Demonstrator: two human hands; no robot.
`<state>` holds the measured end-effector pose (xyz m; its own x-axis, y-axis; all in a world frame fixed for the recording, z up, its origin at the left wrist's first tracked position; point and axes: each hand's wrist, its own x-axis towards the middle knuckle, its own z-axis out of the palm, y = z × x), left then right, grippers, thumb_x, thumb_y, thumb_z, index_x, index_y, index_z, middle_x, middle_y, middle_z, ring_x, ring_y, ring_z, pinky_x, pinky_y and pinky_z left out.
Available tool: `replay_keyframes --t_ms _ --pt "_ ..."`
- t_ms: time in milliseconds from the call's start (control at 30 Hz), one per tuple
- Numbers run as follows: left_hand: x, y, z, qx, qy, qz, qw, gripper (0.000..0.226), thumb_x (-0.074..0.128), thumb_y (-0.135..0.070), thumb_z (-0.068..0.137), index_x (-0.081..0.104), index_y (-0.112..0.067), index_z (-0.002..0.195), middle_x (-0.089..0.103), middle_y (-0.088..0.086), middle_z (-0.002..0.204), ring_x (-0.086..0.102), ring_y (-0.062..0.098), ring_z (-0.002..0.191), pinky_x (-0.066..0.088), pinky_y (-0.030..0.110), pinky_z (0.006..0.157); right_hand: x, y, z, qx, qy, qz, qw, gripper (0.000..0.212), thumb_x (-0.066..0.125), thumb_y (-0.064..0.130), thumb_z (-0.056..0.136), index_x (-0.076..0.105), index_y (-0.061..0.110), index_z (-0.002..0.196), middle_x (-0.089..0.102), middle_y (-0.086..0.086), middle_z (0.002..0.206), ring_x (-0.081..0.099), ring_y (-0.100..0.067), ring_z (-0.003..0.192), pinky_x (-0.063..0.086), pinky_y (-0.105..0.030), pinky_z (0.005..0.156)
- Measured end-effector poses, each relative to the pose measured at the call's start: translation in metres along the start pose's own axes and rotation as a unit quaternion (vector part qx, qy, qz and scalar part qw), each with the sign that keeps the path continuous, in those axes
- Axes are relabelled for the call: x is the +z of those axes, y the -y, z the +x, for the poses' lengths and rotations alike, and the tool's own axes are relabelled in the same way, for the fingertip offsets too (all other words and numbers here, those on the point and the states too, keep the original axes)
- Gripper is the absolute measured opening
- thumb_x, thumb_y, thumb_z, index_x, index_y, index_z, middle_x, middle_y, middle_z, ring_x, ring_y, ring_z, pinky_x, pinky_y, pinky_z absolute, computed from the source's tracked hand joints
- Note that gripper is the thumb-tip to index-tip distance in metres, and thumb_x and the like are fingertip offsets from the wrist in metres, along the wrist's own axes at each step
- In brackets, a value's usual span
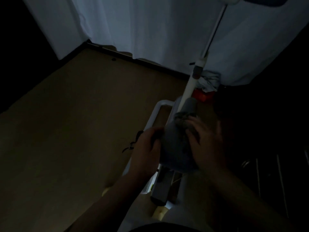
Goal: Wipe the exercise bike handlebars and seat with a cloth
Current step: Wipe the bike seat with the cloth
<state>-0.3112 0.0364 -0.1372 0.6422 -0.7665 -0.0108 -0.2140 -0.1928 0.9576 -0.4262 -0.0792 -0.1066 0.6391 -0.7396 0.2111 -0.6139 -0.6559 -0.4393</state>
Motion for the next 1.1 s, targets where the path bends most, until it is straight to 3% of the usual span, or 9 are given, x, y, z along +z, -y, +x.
replay_keyframes --t_ms 133,200,300,367,567,700,867,1033,1100 --pt "-0.003 0.002 0.002 0.069 0.053 0.007 0.996 0.032 0.039 -0.027 0.093 0.045 -0.052 0.112 0.048 -0.032 0.119 0.045 -0.016 0.115 0.033 0.005 0.097 0.018 0.013 -0.037 -0.077 -0.026 -0.036 0.996 0.039 0.037 0.036 0.094 0.053 0.021 0.126 0.058 -0.004 0.129 0.043 -0.021 0.127 0.013 -0.042 0.114" --pt "-0.008 0.004 0.004 0.069 0.106 0.012 0.992 0.034 0.037 -0.024 0.094 0.043 -0.051 0.114 0.046 -0.030 0.125 0.043 -0.014 0.119 0.032 0.006 0.099 0.014 0.001 -0.021 -0.003 -0.016 -0.044 0.999 0.040 0.031 0.044 0.095 0.048 0.027 0.127 0.058 -0.002 0.130 0.042 -0.019 0.126 0.012 -0.038 0.114" --pt "-0.018 0.010 0.010 0.098 0.154 0.061 0.981 0.034 0.034 -0.031 0.095 0.045 -0.039 0.125 0.045 -0.013 0.139 0.039 0.001 0.131 0.034 0.029 0.111 0.018 0.001 -0.017 0.166 -0.052 0.059 0.983 0.039 0.042 0.046 0.094 0.053 0.029 0.128 0.054 0.003 0.133 0.047 -0.017 0.123 0.023 -0.021 0.102" --pt "-0.022 0.011 0.018 0.128 0.191 0.080 0.970 0.041 0.032 -0.033 0.094 0.049 -0.029 0.131 0.044 -0.007 0.144 0.038 0.007 0.134 0.034 0.039 0.112 0.022 0.022 -0.034 0.199 -0.056 0.058 0.977 0.048 0.045 0.049 0.092 0.054 0.022 0.130 0.052 0.001 0.137 0.046 -0.015 0.124 0.023 -0.017 0.101" --pt "-0.025 0.012 0.038 0.181 0.255 0.051 0.949 0.044 0.034 -0.034 0.087 0.054 -0.024 0.125 0.048 -0.014 0.129 0.046 0.011 0.125 0.040 0.043 0.105 0.026 0.053 -0.066 0.173 -0.188 -0.018 0.967 0.036 0.048 0.034 0.090 0.065 0.015 0.116 0.062 -0.002 0.114 0.048 -0.012 0.110 0.036 -0.019 0.093" --pt "-0.028 0.020 0.054 0.236 0.299 0.049 0.923 0.042 0.036 -0.029 0.089 0.059 -0.015 0.122 0.053 -0.005 0.132 0.047 0.014 0.125 0.039 0.043 0.105 0.029 0.075 -0.067 0.229 -0.223 -0.084 0.944 0.037 0.050 0.041 0.085 0.071 0.020 0.107 0.059 0.001 0.098 0.044 -0.013 0.095 0.038 -0.024 0.074" --pt "-0.034 0.024 0.062 0.268 0.327 0.034 0.905 0.034 0.040 -0.026 0.094 0.055 -0.026 0.124 0.052 -0.012 0.133 0.045 0.006 0.126 0.040 0.033 0.104 0.031 0.076 -0.070 0.215 -0.201 -0.146 0.945 0.044 0.045 0.051 0.086 0.068 0.022 0.111 0.055 -0.001 0.102 0.047 -0.020 0.094 0.037 -0.033 0.077" --pt "-0.033 0.022 0.057 0.288 0.315 0.065 0.902 0.032 0.040 -0.024 0.095 0.055 -0.026 0.122 0.052 -0.011 0.128 0.044 0.008 0.123 0.040 0.028 0.100 0.060 0.094 -0.065 0.450 -0.392 0.049 0.801 0.043 0.040 0.050 0.089 0.056 0.019 0.115 0.047 0.003 0.104 0.049 -0.014 0.092 0.048 -0.035 0.077" --pt "-0.031 0.022 0.056 0.300 0.306 0.078 0.900 0.034 0.035 -0.026 0.095 0.054 -0.025 0.123 0.054 -0.007 0.127 0.045 0.012 0.121 0.042 0.034 0.099 0.077 0.116 -0.061 0.432 -0.401 0.072 0.804 0.040 0.044 0.049 0.089 0.048 0.025 0.121 0.045 0.005 0.108 0.050 -0.011 0.090 0.049 -0.030 0.073"
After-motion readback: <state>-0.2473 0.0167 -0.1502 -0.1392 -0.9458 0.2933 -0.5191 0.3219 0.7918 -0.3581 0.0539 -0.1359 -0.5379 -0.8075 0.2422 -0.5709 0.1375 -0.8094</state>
